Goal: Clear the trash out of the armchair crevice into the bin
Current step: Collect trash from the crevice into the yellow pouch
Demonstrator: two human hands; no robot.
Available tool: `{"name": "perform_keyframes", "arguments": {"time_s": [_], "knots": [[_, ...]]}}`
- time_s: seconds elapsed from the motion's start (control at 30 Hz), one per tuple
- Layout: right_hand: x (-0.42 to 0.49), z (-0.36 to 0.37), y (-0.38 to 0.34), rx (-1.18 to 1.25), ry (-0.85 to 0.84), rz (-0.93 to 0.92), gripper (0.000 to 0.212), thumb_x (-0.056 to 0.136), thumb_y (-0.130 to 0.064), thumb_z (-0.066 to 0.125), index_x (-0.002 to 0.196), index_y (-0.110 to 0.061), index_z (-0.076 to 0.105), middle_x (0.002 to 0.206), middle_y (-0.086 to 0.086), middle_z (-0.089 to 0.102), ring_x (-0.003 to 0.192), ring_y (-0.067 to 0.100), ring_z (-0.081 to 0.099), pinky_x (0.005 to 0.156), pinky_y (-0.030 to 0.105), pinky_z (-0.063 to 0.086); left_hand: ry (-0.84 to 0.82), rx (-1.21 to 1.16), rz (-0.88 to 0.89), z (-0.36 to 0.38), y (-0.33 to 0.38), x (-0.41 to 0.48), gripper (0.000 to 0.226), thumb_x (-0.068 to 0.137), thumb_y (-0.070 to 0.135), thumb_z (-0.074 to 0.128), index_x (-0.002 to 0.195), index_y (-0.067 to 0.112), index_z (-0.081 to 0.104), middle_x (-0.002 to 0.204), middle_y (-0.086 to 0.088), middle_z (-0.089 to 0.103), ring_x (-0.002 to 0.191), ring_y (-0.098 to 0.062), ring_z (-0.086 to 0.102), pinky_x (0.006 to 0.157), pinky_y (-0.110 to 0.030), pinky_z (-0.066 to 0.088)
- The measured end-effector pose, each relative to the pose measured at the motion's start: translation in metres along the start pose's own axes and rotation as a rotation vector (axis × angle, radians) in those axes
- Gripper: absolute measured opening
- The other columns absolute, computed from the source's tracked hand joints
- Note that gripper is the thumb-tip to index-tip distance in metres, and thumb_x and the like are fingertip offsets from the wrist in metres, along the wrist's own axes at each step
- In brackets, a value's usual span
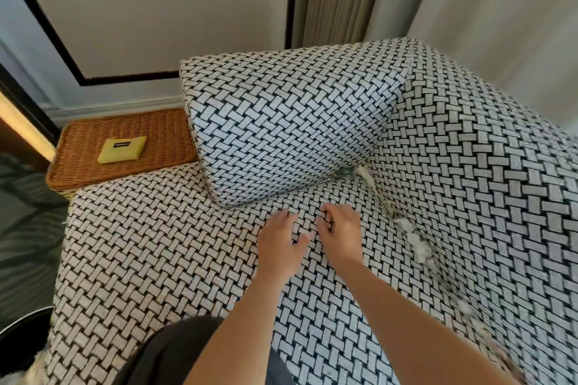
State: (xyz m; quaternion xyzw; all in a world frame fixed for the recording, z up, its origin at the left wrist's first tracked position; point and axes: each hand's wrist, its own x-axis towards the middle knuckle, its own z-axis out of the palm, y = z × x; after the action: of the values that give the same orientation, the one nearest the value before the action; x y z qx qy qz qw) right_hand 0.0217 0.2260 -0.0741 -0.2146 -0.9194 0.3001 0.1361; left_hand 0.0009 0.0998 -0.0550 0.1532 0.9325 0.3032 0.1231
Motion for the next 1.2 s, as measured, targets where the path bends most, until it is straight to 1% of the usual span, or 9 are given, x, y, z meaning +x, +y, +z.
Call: {"name": "perform_keyframes", "arguments": {"time_s": [0.13,0.27,0.4,0.57,0.67,0.77,1.0,1.1,1.2], "knots": [[0.021,0.002,0.005,-0.159,0.08,-0.026,0.033,0.088,-0.028,0.058,0.118,-0.015,0.06,0.113,0.003,0.056,0.109,0.022,0.048,0.094,0.038,0.036,0.066,0.091,0.105,0.013,-0.004,0.02,0.049,0.095,0.043,0.04,0.142,0.03,0.032,0.153,0.012,0.021,0.143,-0.006,0.007,0.115,-0.037,0.001],[0.053,-0.003,0.017,-0.303,0.026,0.042,0.043,0.091,-0.042,0.049,0.129,-0.023,0.049,0.128,0.001,0.047,0.12,0.02,0.04,0.102,0.039,0.033,0.156,0.156,0.163,0.017,-0.01,0.042,0.044,0.095,0.046,0.039,0.137,0.033,0.039,0.147,0.016,0.033,0.139,-0.004,0.022,0.116,-0.036,0.01],[0.078,-0.003,0.019,-0.345,0.012,0.049,0.047,0.089,-0.047,0.049,0.13,-0.024,0.049,0.132,0.004,0.048,0.119,0.023,0.044,0.098,0.036,0.033,0.214,0.154,0.177,0.022,-0.012,0.054,0.04,0.093,0.048,0.038,0.129,0.034,0.048,0.139,0.018,0.045,0.13,-0.002,0.037,0.112,-0.035,0.02],[0.108,0.003,0.021,-0.373,-0.051,0.106,0.044,0.083,-0.057,0.052,0.115,-0.029,0.062,0.114,0.002,0.06,0.101,0.017,0.058,0.092,0.033,0.035,0.282,0.109,0.192,0.022,-0.011,0.063,0.033,0.091,0.044,0.042,0.119,0.033,0.056,0.123,0.018,0.058,0.115,-0.003,0.052,0.103,-0.029,0.028],[0.118,0.007,0.013,-0.41,-0.081,0.192,0.033,0.084,-0.052,0.055,0.107,-0.031,0.065,0.097,0.001,0.065,0.083,0.015,0.059,0.082,0.029,0.039,0.283,0.102,0.191,0.023,-0.012,0.064,0.032,0.09,0.045,0.042,0.116,0.032,0.057,0.12,0.018,0.059,0.112,-0.003,0.053,0.101,-0.029,0.029],[0.121,0.013,0.005,-0.445,-0.093,0.202,0.024,0.088,-0.041,0.053,0.103,-0.028,0.066,0.095,0.003,0.067,0.091,0.019,0.059,0.075,0.031,0.032,0.281,0.105,0.194,0.023,-0.013,0.064,0.032,0.091,0.046,0.042,0.116,0.033,0.057,0.119,0.019,0.059,0.112,-0.003,0.053,0.1,-0.028,0.03],[0.126,0.006,0.007,-0.369,-0.266,0.199,0.04,0.079,-0.049,0.058,0.108,-0.022,0.064,0.112,0.002,0.057,0.109,0.023,0.053,0.096,0.04,0.037,0.274,0.106,0.198,0.025,-0.014,0.065,0.038,0.088,0.048,0.036,0.117,0.033,0.056,0.12,0.019,0.059,0.112,-0.002,0.053,0.103,-0.029,0.029],[0.131,0.005,0.006,-0.359,-0.256,0.25,0.032,0.084,-0.045,0.056,0.098,-0.018,0.066,0.098,0.005,0.066,0.096,0.024,0.06,0.088,0.036,0.044,0.274,0.082,0.201,0.025,-0.013,0.064,0.034,0.088,0.043,0.041,0.116,0.032,0.058,0.119,0.019,0.059,0.112,-0.002,0.053,0.105,-0.033,0.032],[0.128,0.0,0.008,-0.362,-0.192,0.175,0.029,0.09,-0.041,0.053,0.094,-0.019,0.07,0.089,0.006,0.069,0.084,0.026,0.063,0.07,0.028,0.047,0.286,0.069,0.203,0.026,-0.015,0.066,0.03,0.088,0.039,0.047,0.114,0.031,0.058,0.118,0.018,0.06,0.113,-0.002,0.054,0.106,-0.036,0.035]]}}
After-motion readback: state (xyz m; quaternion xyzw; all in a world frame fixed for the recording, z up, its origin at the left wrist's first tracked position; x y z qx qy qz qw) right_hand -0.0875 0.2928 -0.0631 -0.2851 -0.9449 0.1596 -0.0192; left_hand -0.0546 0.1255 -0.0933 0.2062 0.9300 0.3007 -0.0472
